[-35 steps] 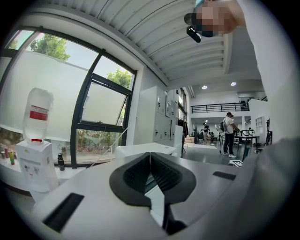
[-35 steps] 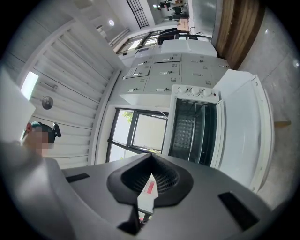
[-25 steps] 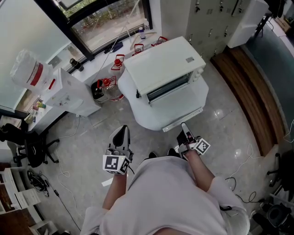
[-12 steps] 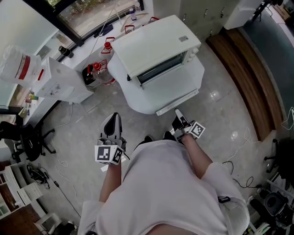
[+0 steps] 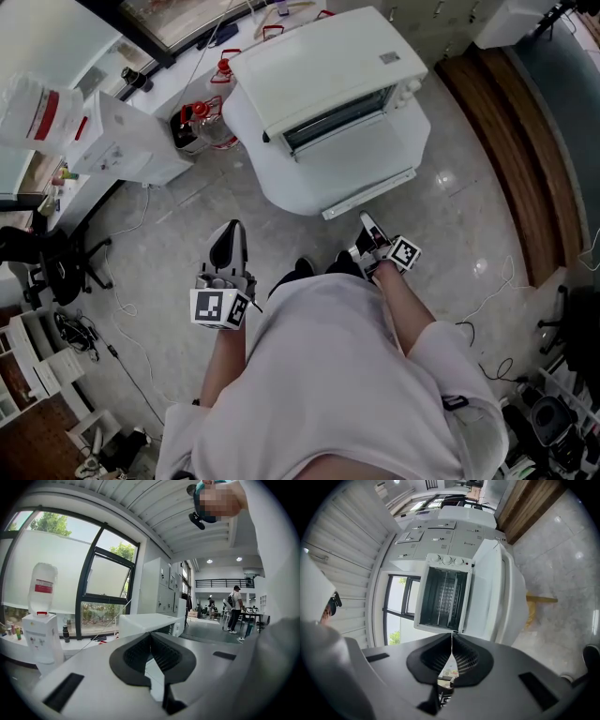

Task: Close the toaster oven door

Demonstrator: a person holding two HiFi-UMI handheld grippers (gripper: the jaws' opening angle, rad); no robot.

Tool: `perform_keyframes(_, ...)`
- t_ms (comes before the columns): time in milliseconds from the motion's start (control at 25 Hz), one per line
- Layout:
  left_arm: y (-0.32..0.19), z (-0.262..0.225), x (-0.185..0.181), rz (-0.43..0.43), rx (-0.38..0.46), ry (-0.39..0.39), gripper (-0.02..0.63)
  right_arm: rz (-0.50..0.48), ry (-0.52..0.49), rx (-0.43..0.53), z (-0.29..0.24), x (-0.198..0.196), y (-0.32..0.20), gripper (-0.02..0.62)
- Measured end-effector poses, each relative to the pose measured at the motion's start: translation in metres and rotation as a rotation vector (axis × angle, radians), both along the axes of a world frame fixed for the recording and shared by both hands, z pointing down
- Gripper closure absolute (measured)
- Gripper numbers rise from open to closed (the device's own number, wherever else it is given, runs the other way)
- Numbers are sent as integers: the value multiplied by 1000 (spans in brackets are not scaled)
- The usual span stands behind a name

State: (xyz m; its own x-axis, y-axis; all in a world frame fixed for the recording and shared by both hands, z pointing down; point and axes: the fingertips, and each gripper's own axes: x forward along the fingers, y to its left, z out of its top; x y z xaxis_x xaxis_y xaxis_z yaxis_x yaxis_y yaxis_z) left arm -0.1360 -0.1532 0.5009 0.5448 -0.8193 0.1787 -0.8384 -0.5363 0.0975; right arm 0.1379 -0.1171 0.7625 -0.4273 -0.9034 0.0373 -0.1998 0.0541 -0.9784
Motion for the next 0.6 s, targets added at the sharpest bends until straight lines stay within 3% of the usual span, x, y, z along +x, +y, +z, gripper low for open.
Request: perform_keyframes(600,1,44,-8,-12,-25,-3,586,-20,-5,-87,65,-13,-6,583)
